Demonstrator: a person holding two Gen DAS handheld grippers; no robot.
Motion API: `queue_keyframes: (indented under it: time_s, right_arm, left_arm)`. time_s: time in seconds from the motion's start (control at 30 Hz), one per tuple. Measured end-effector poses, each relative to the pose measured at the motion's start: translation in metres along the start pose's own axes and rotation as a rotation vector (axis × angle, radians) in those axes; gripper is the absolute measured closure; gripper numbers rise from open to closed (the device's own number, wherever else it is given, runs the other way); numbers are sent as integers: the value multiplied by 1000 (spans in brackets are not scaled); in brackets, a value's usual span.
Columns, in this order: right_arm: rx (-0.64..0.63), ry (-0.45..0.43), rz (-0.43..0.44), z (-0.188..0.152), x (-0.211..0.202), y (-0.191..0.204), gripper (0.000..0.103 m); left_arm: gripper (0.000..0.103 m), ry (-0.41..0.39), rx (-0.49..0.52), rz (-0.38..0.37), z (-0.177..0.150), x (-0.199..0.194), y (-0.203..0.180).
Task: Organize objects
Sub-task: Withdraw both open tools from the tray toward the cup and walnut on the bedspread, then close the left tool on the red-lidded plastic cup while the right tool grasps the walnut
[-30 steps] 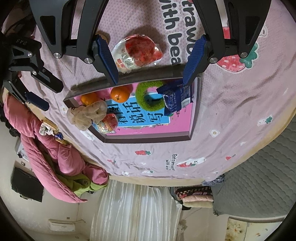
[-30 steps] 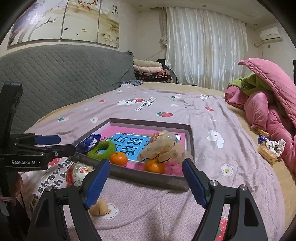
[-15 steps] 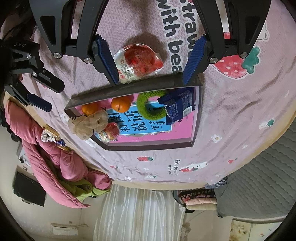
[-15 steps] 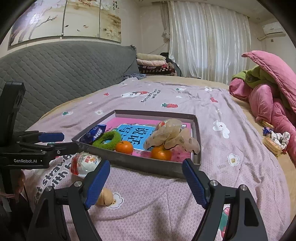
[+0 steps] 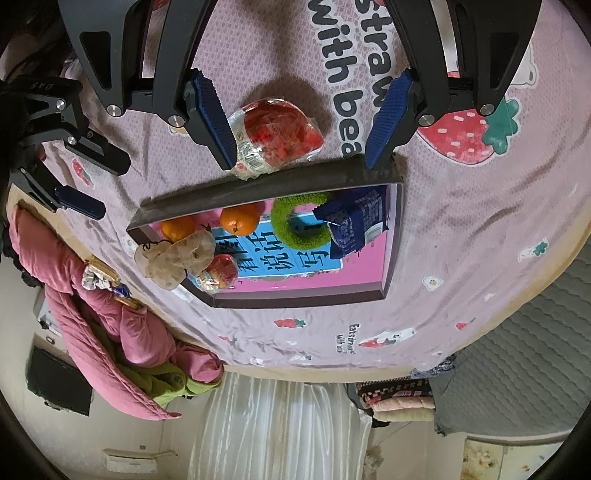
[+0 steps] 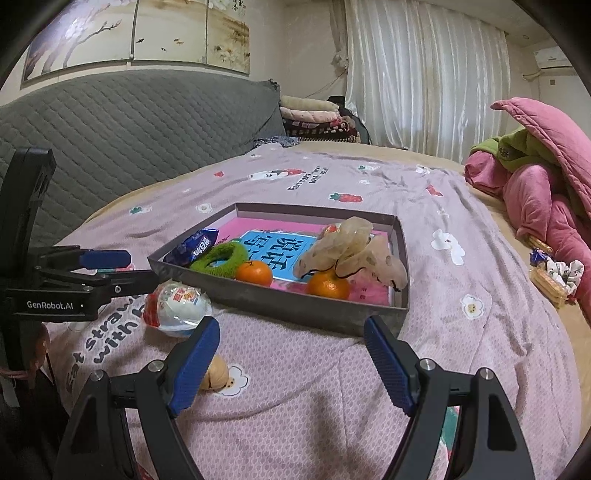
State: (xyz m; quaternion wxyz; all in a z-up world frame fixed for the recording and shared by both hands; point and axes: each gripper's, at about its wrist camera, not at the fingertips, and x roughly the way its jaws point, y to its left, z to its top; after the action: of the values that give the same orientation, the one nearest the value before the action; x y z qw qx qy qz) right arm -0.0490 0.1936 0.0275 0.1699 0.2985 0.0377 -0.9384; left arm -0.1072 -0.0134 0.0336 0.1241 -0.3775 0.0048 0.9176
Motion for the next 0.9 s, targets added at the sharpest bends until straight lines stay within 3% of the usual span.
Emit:
queue_keyframes:
  time_s: [0.9]
  right_arm:
    - [-91, 77, 63, -15, 18, 29, 23]
  left_arm:
    - [30, 39, 41, -4, -9, 13, -8]
